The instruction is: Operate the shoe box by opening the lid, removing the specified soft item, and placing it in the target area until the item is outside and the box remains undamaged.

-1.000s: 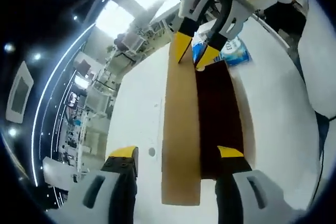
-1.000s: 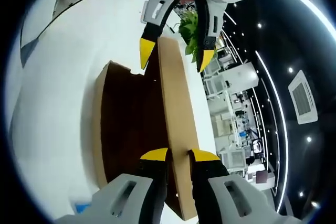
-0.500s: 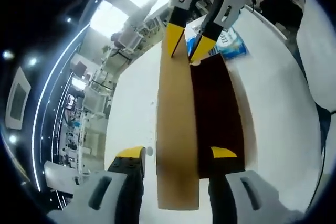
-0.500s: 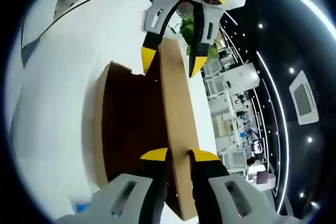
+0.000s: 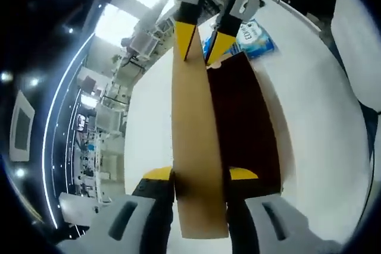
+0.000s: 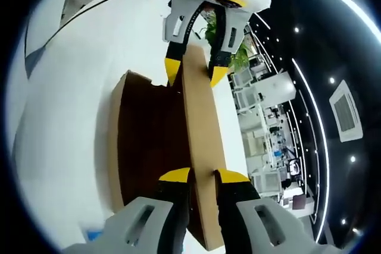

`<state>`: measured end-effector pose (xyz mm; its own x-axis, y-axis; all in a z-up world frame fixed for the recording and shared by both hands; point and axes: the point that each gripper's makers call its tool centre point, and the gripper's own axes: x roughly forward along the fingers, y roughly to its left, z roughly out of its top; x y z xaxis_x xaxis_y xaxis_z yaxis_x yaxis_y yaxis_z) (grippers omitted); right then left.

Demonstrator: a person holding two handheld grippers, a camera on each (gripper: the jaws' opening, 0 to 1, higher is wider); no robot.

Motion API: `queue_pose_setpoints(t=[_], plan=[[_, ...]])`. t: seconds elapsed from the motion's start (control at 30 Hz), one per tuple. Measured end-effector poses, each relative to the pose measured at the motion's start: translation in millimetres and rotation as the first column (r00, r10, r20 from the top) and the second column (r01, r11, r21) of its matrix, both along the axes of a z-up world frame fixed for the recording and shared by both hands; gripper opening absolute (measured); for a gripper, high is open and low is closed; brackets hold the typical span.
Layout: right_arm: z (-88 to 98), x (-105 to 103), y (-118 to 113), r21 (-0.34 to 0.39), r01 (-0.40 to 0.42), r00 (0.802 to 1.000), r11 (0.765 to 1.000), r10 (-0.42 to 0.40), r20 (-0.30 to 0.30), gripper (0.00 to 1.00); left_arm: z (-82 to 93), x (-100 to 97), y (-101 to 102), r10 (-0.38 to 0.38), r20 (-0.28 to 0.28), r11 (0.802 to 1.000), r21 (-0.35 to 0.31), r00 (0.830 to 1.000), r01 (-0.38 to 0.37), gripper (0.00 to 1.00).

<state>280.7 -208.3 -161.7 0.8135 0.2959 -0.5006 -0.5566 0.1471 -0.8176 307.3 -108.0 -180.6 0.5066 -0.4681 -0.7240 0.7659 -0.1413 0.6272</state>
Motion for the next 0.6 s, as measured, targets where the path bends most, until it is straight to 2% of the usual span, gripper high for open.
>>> queue_pose_setpoints(t=[0.17,0.33,0.6], plan=[[0.3,-2,-1,0.027,0.008,1.0,1.0,-0.007,-0.029,0.14,0.9,-1.2,0,0.003,0.001,1.0,-0.006,1.0,-0.003,0.32],[8.9,-4,-10,0.044,0.049,0.998,0.998,-0.047,-0.034,0.2,2.1,-3.1,0,0.01,-0.007,1.0,-0.017,1.0,-0.01,0.32],[19.5,-12,-34,0.075,0.134,0.99,0.988,-0.13,-0.06,0.39,3.0,-3.6,-1,0.016,-0.002,1.0,-0.006,1.0,-0.016,0.32]])
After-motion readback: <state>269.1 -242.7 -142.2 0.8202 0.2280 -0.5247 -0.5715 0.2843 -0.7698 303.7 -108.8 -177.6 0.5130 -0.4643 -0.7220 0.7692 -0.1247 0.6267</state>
